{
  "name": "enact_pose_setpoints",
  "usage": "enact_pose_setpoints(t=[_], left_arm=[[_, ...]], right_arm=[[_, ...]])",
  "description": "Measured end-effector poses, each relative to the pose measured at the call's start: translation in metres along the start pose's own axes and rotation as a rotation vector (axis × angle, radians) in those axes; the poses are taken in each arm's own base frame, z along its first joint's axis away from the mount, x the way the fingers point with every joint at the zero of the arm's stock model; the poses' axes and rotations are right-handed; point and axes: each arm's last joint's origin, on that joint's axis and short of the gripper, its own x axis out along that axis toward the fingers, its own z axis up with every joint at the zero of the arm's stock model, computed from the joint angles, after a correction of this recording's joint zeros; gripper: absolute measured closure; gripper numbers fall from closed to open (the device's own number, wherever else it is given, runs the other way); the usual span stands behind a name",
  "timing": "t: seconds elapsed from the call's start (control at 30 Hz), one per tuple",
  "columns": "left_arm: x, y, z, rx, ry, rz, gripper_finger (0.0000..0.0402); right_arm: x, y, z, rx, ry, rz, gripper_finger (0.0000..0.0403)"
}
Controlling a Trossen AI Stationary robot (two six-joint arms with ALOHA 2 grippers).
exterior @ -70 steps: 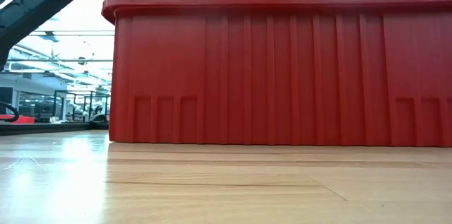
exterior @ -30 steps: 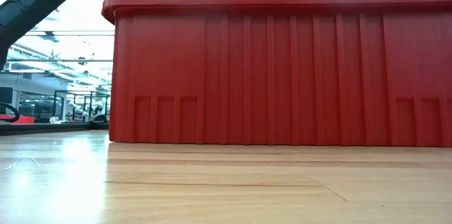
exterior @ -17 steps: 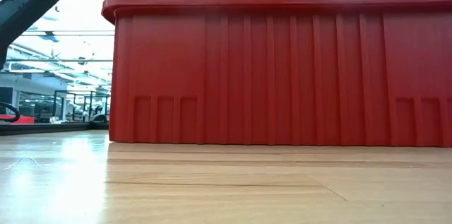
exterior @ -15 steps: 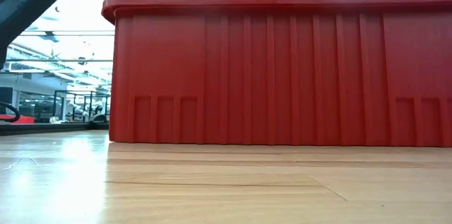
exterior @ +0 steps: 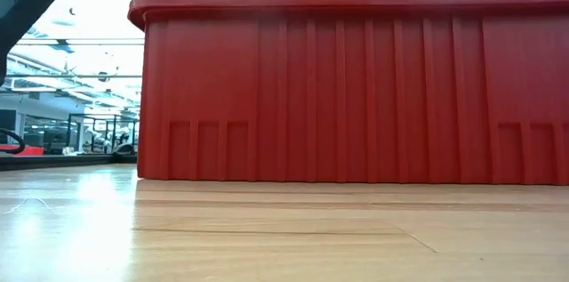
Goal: Pick and place slides into bin
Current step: Return to Home Position
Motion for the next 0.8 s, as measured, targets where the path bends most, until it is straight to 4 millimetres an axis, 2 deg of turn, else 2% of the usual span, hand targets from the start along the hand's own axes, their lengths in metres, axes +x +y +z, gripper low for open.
enact_pose_setpoints(t=[0.2,0.6,0.8], left_arm=[[-0.039,0.01,0.007,-0.034,-0.085,0.007,0.0215],[-0.155,0.033,0.011,-0.214,-0.341,0.051,0.0215],[-0.204,0.033,0.005,-0.245,-0.435,0.049,0.0215]], right_arm=[[-0.001,0.001,0.003,0.01,-0.029,0.007,0.019],[-0.001,0.001,0.003,0.074,-0.025,0.02,0.019],[0.002,0.006,0.004,0.139,-0.028,0.141,0.019]])
